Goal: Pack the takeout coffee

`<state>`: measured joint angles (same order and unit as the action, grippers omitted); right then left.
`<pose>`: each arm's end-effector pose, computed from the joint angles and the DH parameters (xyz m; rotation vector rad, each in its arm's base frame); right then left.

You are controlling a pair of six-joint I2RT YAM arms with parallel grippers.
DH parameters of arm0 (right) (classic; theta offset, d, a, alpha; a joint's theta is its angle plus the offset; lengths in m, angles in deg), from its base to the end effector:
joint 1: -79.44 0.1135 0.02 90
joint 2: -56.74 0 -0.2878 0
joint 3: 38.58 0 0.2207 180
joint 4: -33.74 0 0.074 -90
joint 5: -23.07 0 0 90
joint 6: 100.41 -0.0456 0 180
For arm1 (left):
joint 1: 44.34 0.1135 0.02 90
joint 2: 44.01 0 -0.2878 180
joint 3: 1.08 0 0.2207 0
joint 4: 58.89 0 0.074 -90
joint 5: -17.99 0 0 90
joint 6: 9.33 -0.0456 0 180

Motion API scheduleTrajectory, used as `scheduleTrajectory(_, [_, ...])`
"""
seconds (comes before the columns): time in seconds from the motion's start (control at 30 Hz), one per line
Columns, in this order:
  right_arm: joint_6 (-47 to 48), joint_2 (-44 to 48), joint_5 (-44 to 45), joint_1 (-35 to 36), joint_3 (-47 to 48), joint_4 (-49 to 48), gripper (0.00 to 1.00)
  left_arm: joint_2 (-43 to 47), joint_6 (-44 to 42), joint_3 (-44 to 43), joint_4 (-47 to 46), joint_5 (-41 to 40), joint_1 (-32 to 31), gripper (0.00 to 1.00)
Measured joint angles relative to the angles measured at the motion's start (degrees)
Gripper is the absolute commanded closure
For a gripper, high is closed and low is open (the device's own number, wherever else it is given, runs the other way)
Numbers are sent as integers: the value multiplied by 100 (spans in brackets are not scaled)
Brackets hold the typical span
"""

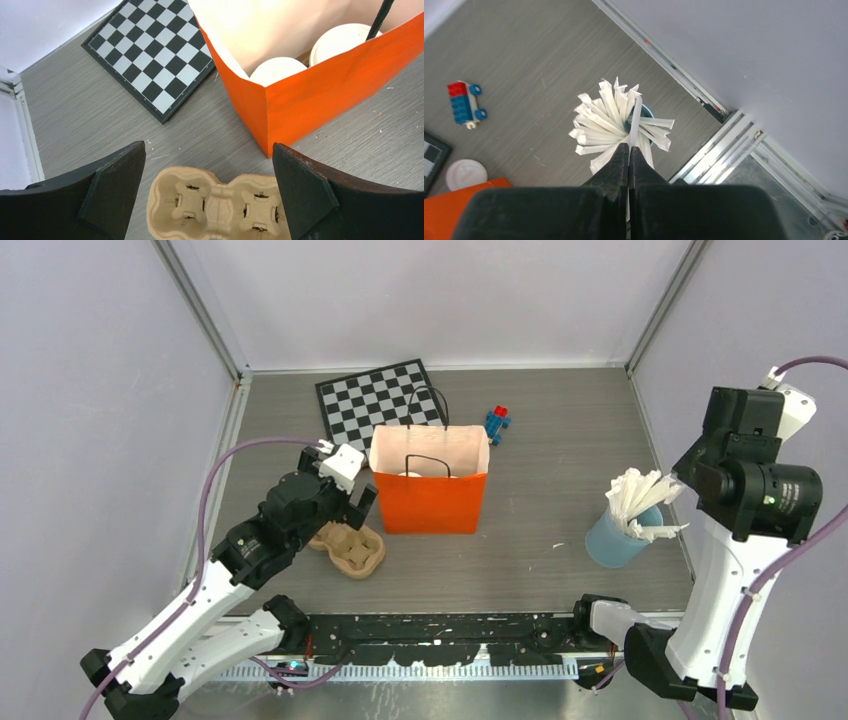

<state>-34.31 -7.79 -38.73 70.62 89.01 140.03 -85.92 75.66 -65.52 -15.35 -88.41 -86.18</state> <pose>0.0752 -0.0335 0.4919 0.8646 2.0813 -0.4308 0.0977 -0.0702 0.3481 0.5875 1.8331 -0.1539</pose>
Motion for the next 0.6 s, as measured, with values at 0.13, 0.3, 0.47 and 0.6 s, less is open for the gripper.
scheduleTrajectory(0.13, [-20, 31, -57, 2, 481, -2, 100, -22, -26, -155, 9, -4, 0, 0])
scheduleTrajectory(0.3, [-70, 190, -72, 0, 713, -2, 100, -24, -42, -221, -22, 4, 0, 0])
scheduleTrajectory(0.47, [-127, 459, 105, 0, 826, 2, 100, -131, -52, -278, -31, 55, 0, 0])
scheduleTrajectory(0.6, [-127, 772, 109, 0, 870, -31, 100, -153, -136, -321, -48, 52, 0, 0])
